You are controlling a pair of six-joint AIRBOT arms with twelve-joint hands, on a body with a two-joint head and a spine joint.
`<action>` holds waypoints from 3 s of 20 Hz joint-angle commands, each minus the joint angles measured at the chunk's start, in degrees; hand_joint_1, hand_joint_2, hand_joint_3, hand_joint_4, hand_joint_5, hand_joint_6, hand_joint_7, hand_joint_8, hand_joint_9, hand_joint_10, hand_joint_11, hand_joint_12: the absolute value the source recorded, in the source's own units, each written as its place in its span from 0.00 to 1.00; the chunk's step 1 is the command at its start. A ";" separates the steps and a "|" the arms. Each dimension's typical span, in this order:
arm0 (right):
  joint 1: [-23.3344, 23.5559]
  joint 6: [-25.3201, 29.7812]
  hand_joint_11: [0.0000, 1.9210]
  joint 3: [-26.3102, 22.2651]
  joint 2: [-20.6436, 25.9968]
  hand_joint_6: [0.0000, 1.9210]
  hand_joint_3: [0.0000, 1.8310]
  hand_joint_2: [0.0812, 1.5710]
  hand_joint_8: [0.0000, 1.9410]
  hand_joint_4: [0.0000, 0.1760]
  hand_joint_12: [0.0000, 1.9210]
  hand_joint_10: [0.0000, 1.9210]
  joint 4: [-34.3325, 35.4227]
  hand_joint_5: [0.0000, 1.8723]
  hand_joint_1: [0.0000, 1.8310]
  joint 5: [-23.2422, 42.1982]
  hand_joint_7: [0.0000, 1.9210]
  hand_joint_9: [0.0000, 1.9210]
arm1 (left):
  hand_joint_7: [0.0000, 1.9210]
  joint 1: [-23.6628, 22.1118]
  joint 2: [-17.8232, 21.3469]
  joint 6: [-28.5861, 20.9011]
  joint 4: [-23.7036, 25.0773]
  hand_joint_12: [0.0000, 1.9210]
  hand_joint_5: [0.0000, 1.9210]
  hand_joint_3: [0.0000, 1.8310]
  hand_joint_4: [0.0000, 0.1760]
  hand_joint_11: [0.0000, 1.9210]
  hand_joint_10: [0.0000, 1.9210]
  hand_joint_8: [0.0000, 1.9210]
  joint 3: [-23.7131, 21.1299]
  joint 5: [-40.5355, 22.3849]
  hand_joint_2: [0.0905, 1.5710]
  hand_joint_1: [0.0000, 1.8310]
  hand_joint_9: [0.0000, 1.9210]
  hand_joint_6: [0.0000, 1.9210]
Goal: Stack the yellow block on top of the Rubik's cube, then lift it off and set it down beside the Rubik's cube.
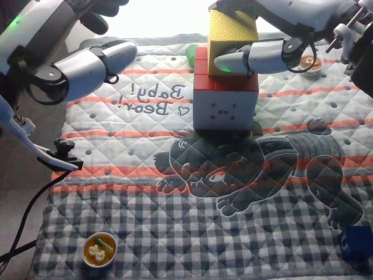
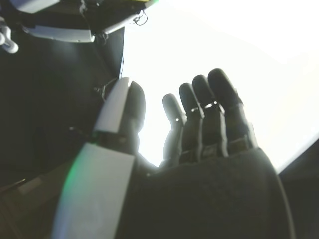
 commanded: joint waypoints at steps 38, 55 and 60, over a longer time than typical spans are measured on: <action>-25.97 -0.18 0.42 -22.87 18.76 0.64 0.00 0.73 0.58 0.00 0.89 0.69 -5.13 0.41 0.69 29.85 0.52 0.51 | 0.10 7.29 3.20 -2.62 -2.09 0.91 0.08 0.00 0.00 0.00 0.65 0.54 -3.92 15.61 0.84 0.51 0.03 0.57; -29.32 -0.16 0.00 -23.03 16.53 0.52 0.00 0.53 0.52 0.00 0.86 0.51 -2.98 0.00 0.39 24.61 0.00 0.00 | 0.26 7.98 2.98 -3.74 -2.21 0.81 0.19 0.00 0.00 0.01 0.41 0.24 -3.95 16.20 0.79 0.50 0.17 0.36; -29.32 -0.16 0.00 -24.19 18.25 0.44 0.00 0.52 0.47 0.00 0.92 0.54 -2.14 0.00 0.33 28.33 0.00 0.00 | 0.26 8.67 3.35 -5.20 -2.15 0.81 0.20 0.00 0.00 0.02 0.44 0.25 -4.25 17.76 0.81 0.45 0.17 0.34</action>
